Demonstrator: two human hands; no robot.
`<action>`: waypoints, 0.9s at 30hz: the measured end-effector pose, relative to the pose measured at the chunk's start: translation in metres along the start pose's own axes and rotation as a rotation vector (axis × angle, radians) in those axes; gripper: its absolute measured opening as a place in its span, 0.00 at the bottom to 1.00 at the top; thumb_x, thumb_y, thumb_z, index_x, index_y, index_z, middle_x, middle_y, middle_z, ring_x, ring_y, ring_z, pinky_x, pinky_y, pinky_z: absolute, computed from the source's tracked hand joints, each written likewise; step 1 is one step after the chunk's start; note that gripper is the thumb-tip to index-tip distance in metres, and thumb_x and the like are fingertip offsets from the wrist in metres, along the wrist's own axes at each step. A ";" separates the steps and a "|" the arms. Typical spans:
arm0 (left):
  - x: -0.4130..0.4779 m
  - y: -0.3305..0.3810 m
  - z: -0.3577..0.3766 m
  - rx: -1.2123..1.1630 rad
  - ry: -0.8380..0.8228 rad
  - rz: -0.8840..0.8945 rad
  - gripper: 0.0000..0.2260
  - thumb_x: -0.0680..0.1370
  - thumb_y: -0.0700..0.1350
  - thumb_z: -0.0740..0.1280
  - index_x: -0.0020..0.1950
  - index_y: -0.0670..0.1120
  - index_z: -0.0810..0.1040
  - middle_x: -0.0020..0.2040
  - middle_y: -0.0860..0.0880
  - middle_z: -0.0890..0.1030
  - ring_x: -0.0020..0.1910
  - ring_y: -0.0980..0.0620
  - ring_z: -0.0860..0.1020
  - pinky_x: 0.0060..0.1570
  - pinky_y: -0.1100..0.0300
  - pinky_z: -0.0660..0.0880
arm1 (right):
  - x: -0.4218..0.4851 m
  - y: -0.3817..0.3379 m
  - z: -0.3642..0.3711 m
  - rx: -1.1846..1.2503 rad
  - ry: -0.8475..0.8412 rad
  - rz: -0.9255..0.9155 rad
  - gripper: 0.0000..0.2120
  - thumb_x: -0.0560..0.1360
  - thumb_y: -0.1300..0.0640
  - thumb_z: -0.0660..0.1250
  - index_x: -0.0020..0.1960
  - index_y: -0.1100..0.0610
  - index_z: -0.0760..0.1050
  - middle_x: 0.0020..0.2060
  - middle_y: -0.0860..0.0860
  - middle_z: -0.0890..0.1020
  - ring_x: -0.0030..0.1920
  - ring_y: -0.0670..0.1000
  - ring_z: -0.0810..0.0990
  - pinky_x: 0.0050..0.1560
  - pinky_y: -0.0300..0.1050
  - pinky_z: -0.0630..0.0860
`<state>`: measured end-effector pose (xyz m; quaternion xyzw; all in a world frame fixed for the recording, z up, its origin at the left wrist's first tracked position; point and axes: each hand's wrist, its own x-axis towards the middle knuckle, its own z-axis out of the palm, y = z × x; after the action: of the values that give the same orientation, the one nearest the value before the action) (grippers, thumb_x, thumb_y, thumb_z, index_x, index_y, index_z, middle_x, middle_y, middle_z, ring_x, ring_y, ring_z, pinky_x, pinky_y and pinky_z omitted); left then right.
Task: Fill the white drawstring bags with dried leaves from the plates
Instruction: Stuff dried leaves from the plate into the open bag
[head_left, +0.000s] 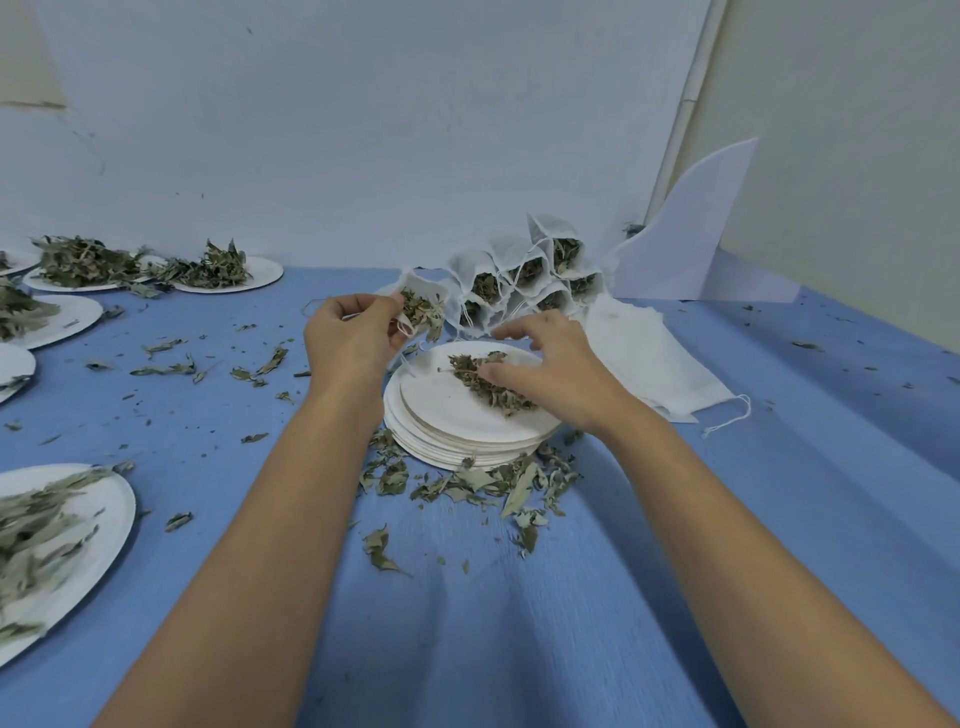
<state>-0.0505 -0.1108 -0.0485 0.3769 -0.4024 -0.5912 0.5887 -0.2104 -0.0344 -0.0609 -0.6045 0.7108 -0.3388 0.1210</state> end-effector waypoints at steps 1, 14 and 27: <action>0.000 0.000 0.000 -0.002 0.003 -0.001 0.08 0.77 0.37 0.68 0.40 0.44 0.72 0.40 0.47 0.77 0.34 0.57 0.76 0.33 0.69 0.75 | 0.000 -0.001 0.000 0.045 -0.051 -0.006 0.24 0.73 0.46 0.68 0.68 0.45 0.69 0.64 0.46 0.65 0.70 0.49 0.59 0.66 0.46 0.60; -0.001 0.000 -0.001 0.028 0.003 0.020 0.07 0.77 0.37 0.68 0.41 0.44 0.72 0.39 0.47 0.76 0.34 0.57 0.76 0.33 0.70 0.75 | 0.010 -0.016 0.039 -0.323 -0.229 -0.189 0.20 0.83 0.53 0.54 0.74 0.54 0.64 0.76 0.53 0.60 0.74 0.52 0.60 0.68 0.41 0.57; 0.001 -0.009 0.000 0.124 0.021 0.049 0.06 0.76 0.38 0.69 0.41 0.45 0.73 0.40 0.48 0.76 0.34 0.56 0.75 0.36 0.67 0.77 | 0.009 -0.014 0.047 -0.061 0.236 -0.112 0.12 0.76 0.66 0.65 0.56 0.58 0.81 0.48 0.56 0.85 0.44 0.53 0.83 0.49 0.44 0.78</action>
<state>-0.0537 -0.1118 -0.0564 0.4086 -0.4412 -0.5465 0.5829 -0.1743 -0.0590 -0.0844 -0.6024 0.6954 -0.3918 -0.0011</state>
